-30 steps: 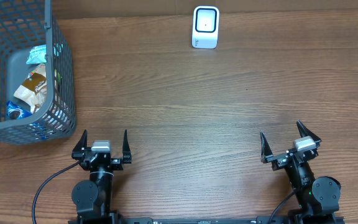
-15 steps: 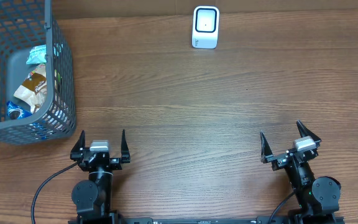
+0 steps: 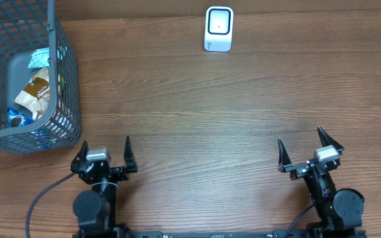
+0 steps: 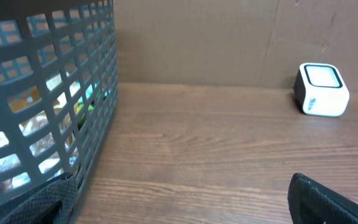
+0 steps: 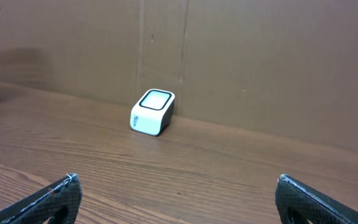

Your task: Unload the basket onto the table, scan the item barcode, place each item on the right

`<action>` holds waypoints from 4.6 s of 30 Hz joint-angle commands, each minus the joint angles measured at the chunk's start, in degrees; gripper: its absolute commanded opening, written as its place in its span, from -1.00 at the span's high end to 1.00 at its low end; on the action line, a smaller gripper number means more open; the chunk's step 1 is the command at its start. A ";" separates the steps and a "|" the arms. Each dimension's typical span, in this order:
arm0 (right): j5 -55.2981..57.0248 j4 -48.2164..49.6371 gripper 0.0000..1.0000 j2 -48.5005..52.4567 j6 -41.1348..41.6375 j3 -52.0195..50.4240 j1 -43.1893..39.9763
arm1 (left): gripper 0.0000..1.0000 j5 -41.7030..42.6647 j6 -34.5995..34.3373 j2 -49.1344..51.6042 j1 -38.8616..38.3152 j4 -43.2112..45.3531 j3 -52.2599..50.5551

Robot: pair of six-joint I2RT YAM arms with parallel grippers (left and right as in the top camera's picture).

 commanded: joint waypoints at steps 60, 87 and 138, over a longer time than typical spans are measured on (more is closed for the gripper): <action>-7.04 -46.71 -1.00 37.42 2.71 64.32 -0.39 | -1.00 12.09 5.86 66.93 0.57 -51.56 99.51; -13.84 -76.52 -0.95 78.44 -0.33 92.59 -0.39 | -1.00 -6.67 -8.31 85.77 7.80 -65.24 120.24; -13.90 -78.12 -0.79 78.44 -0.28 92.56 -0.39 | -0.68 -1.14 -4.22 134.64 19.15 -65.48 120.13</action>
